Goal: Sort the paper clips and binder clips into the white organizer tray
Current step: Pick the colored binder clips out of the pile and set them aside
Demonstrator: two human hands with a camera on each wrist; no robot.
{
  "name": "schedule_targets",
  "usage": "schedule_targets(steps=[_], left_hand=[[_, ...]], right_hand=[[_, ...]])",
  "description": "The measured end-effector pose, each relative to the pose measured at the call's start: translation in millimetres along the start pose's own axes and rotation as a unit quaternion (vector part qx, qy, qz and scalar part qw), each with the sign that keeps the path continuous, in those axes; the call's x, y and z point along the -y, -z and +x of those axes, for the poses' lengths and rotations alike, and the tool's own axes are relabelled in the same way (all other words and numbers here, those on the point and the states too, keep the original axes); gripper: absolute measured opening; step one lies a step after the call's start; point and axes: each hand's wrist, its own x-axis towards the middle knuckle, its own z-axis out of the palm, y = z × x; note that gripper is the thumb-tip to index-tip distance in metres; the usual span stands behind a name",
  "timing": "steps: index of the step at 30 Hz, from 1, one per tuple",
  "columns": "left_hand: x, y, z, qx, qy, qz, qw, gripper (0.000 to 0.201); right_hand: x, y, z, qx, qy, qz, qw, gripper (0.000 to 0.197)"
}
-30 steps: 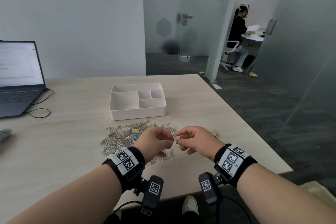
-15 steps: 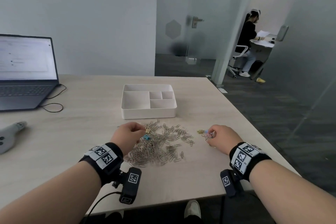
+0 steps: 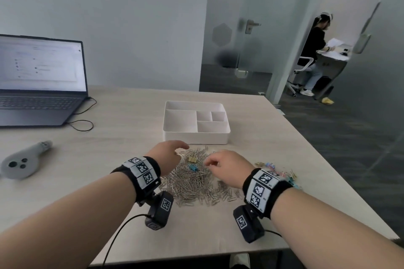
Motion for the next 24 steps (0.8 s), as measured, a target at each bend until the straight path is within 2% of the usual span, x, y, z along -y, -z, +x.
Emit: schedule_targets(steps=[4,9,13,16,19,21,24], left_hand=[[-6,-3,9,0.058,-0.013,-0.009,0.998,0.053],[-6,-12,18,0.083,0.019,0.048,0.995,0.055],[-3,-19,20,0.076,0.034,0.050,0.995,0.061],[-4,-18,18,0.055,0.044,-0.001,0.998,0.054],[-7,-14,13,0.030,0.015,-0.082,0.996,0.053],[-9,-12,9,0.002,-0.005,-0.120,0.993,0.044],[-12,-13,-1,-0.045,-0.015,-0.155,0.987,0.020]], right_hand=[[26,-6,23,0.076,0.023,-0.032,0.996,0.044],[31,-17,35,0.113,0.040,-0.098,0.988,0.048],[21,-19,33,0.071,0.024,-0.056,0.996,0.050],[13,-14,25,0.033,0.016,-0.013,0.999,0.046],[6,-5,14,-0.023,0.005,0.051,0.998,0.042],[2,-2,7,-0.034,0.003,0.078,0.996,0.042],[-7,-3,-2,-0.056,-0.013,0.139,0.989,0.039]])
